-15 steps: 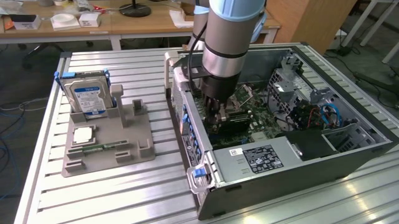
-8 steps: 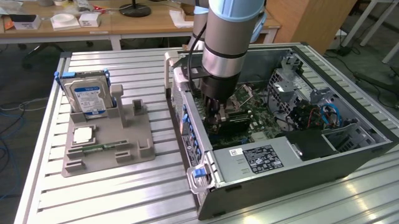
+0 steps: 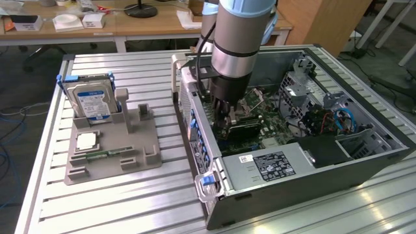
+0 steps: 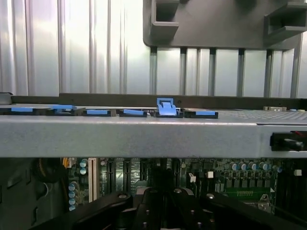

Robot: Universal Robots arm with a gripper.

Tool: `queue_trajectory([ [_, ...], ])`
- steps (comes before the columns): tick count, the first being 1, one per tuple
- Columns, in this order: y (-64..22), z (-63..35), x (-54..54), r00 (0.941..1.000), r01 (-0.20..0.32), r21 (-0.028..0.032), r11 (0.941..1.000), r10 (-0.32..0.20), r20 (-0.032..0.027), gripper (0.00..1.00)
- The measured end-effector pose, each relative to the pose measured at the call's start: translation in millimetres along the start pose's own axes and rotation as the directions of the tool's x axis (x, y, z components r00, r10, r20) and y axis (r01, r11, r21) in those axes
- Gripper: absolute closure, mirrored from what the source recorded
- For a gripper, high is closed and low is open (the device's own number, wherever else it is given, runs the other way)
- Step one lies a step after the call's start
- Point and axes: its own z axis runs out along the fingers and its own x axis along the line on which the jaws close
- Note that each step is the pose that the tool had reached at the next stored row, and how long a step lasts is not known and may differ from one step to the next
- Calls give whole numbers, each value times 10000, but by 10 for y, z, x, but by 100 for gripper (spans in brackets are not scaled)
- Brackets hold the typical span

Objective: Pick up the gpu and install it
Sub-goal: 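Press down on the gpu until it lock into place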

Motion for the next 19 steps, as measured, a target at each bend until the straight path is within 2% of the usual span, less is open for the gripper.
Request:
queue_trajectory([
  [6,-3,-129,-6,10000,0,-7,10000,0,-3,90],
  [7,-4,-132,-6,10000,-1,-43,10000,1,-1,90],
  [8,-3,-131,-6,10000,-6,-144,9999,6,-1,90],
  [9,-2,-132,-6,10000,-13,-280,9996,13,-2,90],
  [14,-4,-133,-6,10000,-55,-1175,9931,54,-10,90],
  [15,-5,-133,-6,10000,-60,-1296,9916,59,-12,90],
  [16,-6,-132,-6,10000,-62,-1373,9905,61,-11,90],
  [17,-7,-132,-6,10000,-63,-1419,9899,62,-11,90],
  [19,-5,-132,-6,10000,-67,-1443,9895,66,-12,90],
])
